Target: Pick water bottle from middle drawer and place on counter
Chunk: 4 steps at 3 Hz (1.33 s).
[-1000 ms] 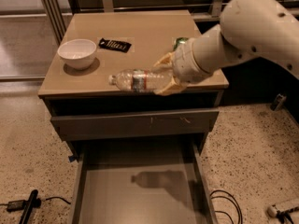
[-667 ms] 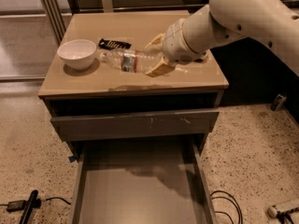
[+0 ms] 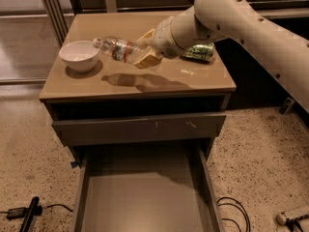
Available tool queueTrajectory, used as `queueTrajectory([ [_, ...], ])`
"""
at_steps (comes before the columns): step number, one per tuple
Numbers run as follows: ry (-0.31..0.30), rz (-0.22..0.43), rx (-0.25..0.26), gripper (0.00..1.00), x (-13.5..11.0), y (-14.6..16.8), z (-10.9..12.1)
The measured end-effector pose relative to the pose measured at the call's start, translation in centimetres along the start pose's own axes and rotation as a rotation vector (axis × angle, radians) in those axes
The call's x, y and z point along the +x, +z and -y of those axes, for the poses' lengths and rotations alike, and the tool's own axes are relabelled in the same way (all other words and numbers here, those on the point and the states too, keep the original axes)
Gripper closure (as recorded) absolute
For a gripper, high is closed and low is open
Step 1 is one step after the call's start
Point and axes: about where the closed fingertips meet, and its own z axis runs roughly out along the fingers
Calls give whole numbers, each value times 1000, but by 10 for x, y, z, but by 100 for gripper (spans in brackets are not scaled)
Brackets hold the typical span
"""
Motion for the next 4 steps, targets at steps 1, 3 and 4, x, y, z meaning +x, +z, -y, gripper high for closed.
queueTrajectory([
  [1, -1, -31, -10, 100, 18, 0, 0],
  [3, 30, -58, -30, 100, 57, 6, -8],
  [4, 32, -59, -39, 98, 63, 10, -12],
])
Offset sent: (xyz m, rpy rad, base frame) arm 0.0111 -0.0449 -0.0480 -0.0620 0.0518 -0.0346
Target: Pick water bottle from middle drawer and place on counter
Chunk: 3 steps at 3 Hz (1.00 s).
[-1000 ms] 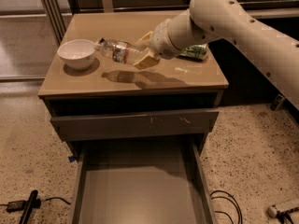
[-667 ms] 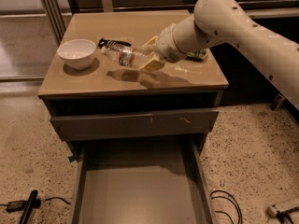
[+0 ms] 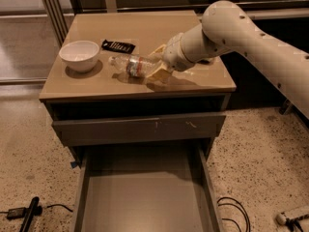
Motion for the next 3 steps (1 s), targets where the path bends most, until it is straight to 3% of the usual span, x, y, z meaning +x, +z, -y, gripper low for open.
queueTrajectory([
  [2, 0, 0, 0, 53, 0, 0, 0],
  [3, 0, 0, 0, 22, 0, 0, 0],
])
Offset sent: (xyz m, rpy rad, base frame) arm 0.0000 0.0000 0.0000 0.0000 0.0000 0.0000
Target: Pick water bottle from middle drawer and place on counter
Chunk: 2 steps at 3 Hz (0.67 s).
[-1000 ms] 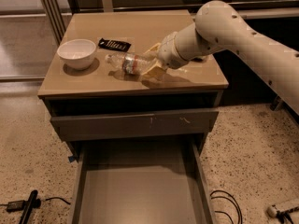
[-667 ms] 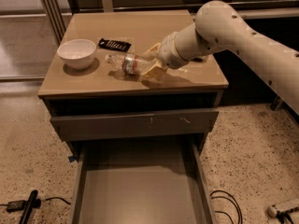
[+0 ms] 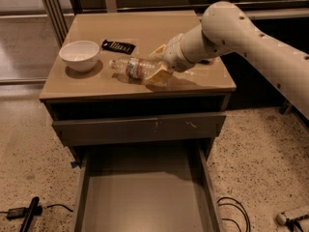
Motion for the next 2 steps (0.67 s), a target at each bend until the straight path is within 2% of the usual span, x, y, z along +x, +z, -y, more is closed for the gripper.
queueTrajectory([
  [1, 0, 0, 0, 0, 0, 0, 0],
  [2, 0, 0, 0, 0, 0, 0, 0],
])
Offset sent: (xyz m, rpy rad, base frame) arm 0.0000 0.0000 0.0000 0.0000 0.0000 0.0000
